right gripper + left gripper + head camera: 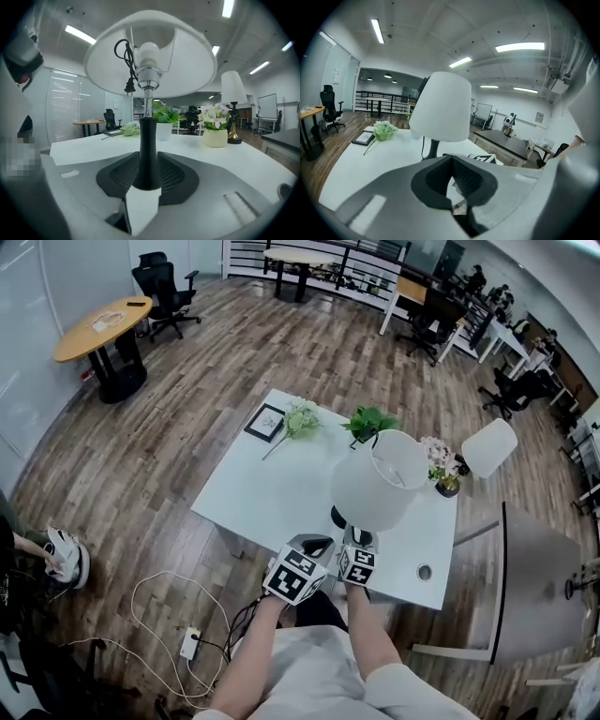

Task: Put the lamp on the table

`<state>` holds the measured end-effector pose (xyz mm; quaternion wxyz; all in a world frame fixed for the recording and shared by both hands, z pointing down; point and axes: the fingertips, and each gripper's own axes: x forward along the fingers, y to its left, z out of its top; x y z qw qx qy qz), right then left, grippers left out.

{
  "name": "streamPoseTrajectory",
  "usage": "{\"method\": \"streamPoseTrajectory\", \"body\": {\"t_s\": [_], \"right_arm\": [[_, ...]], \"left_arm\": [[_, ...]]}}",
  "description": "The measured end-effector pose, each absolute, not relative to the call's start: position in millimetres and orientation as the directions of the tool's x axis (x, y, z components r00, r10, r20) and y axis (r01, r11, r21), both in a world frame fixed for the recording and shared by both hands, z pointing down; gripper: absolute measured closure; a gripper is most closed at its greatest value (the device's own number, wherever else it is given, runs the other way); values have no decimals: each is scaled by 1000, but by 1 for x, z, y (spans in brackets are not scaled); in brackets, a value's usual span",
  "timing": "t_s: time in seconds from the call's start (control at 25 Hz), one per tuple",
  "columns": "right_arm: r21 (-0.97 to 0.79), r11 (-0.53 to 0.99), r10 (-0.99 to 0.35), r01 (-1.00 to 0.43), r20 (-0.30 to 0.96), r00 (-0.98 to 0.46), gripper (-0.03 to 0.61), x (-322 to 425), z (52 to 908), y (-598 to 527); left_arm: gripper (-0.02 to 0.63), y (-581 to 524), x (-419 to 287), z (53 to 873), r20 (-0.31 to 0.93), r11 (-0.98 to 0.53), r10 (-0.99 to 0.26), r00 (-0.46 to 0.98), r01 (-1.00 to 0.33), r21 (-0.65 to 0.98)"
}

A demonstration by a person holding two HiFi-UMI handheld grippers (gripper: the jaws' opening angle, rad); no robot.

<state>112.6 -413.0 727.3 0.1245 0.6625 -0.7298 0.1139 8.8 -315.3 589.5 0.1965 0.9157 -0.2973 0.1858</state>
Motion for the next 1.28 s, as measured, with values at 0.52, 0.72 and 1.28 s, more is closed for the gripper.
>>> {"method": "streamPoseTrajectory", "body": {"t_s": [0.52,0.72,1.28], "right_arm": [[-39,38,-957,-998,286,-48,440,138,661,-320],[-88,69,-955,-994,281,-91,440,148,635,-282],[-135,263,-893,-955,341,-294,469,181,625,-212]], "left_arm": [[614,-283,39,574,456,-699,-516,725,-664,265],[614,-265,52,579,489,-649,-552,675,-716,257],[614,-193,84,576,528,-583,-631,568,-796,160]]}}
